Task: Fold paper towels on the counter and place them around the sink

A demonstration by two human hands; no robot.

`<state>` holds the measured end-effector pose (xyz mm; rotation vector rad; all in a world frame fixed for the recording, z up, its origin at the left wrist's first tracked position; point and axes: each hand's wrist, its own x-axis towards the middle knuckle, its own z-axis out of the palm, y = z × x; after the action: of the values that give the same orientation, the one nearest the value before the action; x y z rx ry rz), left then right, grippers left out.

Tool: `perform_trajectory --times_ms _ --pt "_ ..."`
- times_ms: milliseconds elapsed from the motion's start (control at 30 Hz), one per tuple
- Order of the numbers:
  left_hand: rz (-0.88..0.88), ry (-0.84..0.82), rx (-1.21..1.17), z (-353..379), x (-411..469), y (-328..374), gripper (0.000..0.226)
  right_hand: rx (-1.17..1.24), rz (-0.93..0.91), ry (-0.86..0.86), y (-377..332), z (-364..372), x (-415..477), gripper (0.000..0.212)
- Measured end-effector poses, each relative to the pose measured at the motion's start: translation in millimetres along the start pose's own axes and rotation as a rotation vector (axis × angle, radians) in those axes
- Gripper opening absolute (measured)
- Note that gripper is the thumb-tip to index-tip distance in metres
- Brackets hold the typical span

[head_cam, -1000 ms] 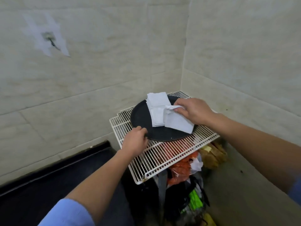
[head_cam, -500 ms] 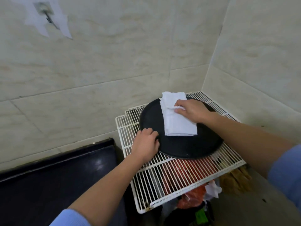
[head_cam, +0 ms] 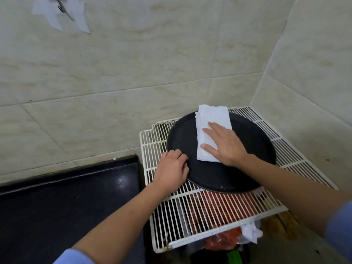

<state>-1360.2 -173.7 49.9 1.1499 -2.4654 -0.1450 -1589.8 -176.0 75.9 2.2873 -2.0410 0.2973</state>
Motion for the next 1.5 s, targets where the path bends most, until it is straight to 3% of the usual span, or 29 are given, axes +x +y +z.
perform_trajectory --times_ms 267,500,733,933,1233,1500 --pt "-0.090 0.018 0.038 -15.7 -10.2 12.1 0.022 0.000 -0.027 -0.081 -0.9 3.0 -3.6 0.066" --pt "-0.376 0.013 0.157 -64.9 -89.5 -8.9 0.023 0.117 -0.224 0.087 -72.3 -31.7 15.3 0.060" --pt "-0.783 0.024 0.261 -134.6 -253.6 -37.1 0.027 0.216 -0.624 -0.015 -256.1 -25.0 -1.7 0.054" --pt "-1.105 0.056 0.366 -201.5 -450.1 -53.2 0.024 0.266 -0.940 -0.102 -446.1 -9.8 -77.2 0.039" --pt "-1.459 0.049 0.437 -299.1 -737.3 -38.9 0.030 0.316 -1.229 -0.236 -714.5 11.8 -238.4 0.035" --pt "-1.724 0.160 0.420 -329.4 -892.0 -24.5 0.031 0.291 -1.525 -0.257 -876.5 18.0 -322.0 0.039"
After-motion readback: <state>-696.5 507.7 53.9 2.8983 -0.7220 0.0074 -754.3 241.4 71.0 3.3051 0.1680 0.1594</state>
